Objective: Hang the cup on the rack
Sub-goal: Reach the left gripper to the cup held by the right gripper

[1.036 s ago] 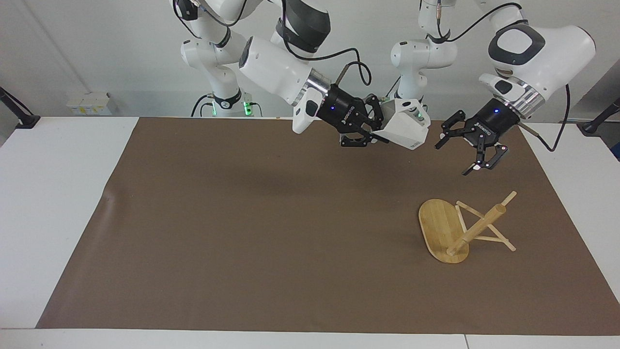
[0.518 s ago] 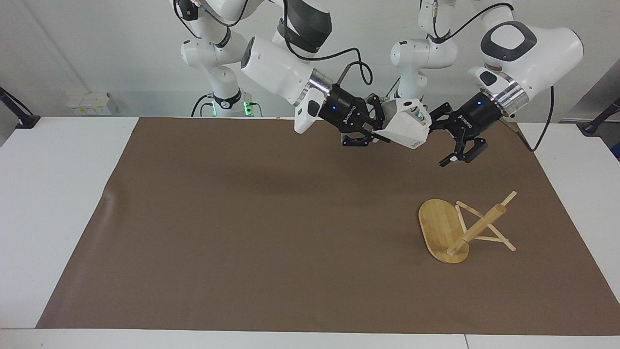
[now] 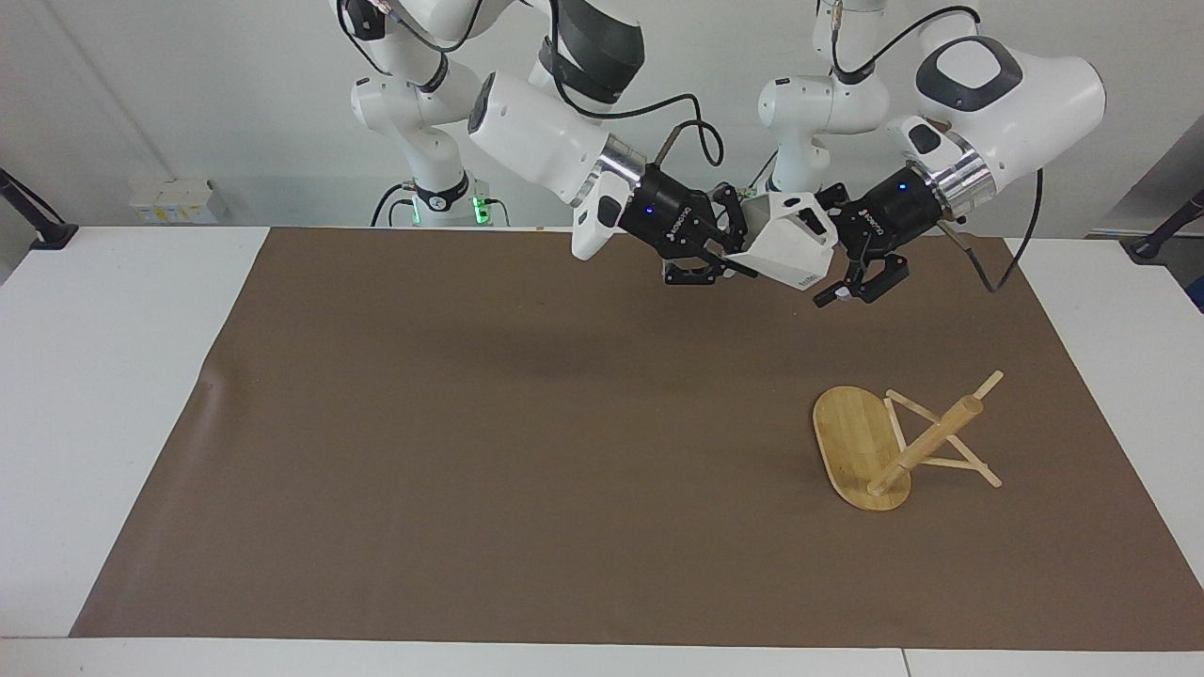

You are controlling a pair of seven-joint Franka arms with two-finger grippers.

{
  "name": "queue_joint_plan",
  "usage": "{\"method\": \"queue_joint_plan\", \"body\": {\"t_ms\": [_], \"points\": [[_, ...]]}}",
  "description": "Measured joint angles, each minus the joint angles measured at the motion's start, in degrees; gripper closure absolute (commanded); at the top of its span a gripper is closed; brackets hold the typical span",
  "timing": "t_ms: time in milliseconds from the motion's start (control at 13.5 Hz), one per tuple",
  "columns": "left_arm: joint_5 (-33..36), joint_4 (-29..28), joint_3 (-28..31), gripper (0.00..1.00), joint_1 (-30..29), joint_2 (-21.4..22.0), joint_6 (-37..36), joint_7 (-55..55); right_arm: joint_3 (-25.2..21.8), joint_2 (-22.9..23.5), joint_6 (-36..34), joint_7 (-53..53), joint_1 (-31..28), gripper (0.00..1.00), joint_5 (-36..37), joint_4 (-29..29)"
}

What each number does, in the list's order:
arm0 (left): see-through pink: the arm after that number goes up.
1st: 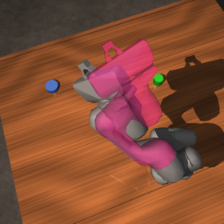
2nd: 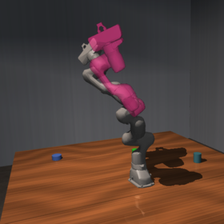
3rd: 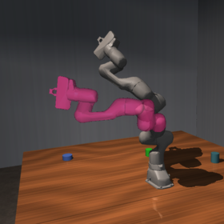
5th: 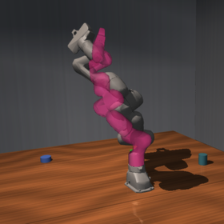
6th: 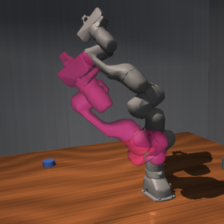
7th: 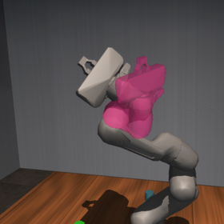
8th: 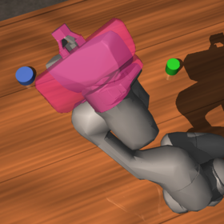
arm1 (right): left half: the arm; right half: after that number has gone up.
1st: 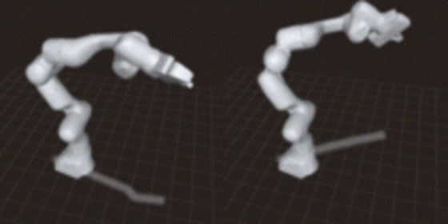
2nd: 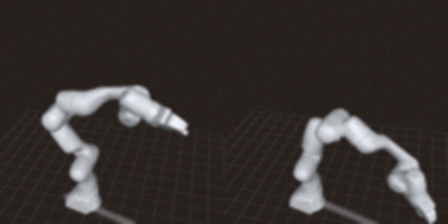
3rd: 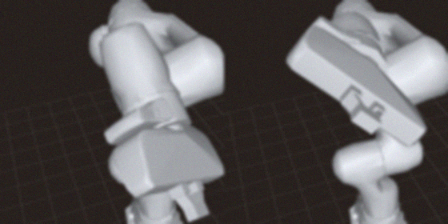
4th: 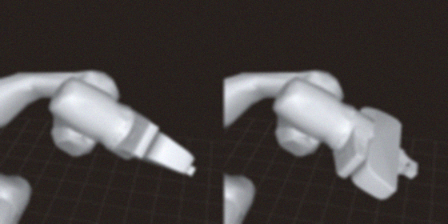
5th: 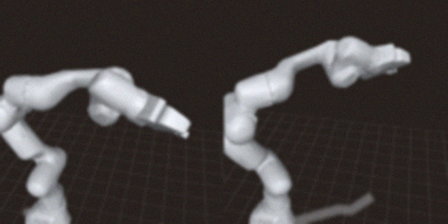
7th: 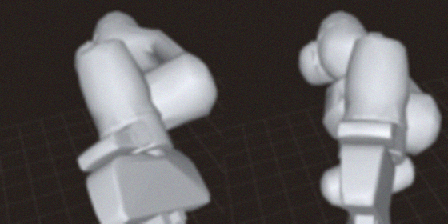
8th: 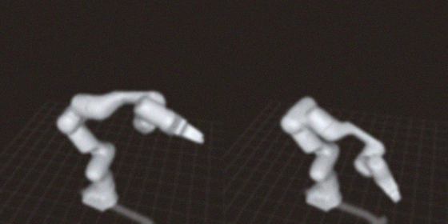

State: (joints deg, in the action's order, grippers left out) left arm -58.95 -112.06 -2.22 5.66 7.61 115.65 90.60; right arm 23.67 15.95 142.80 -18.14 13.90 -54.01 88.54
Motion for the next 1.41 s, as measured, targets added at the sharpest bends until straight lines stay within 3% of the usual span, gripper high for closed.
{"method": "queue_joint_plan", "body": {"t_ms": [814, 1036, 1257, 1405], "points": [[-4.09, 0.13, 0.09, 0.00, 0.00, 0.73, -0.90, 0.19, 0.00, 0.25, 0.00, 0.19, 0.01, 1.00, 0.00, 0.03], [-4.17, 0.14, 0.27, 0.38, -0.03, 0.73, -0.86, 0.19, 0.00, 0.24, -0.19, 0.19, 0.01, 1.00, 0.00, 0.05], [-4.16, 0.12, 0.65, 0.82, -0.05, 0.74, -1.70, 0.82, -0.02, 0.22, -0.39, 0.19, -0.01, 1.00, 0.00, 0.02], [-4.16, 0.11, 0.75, 1.00, -0.05, 0.74, -1.95, 1.12, -0.05, 0.22, -0.50, 0.19, -0.03, 1.00, 0.00, -0.02]]}}
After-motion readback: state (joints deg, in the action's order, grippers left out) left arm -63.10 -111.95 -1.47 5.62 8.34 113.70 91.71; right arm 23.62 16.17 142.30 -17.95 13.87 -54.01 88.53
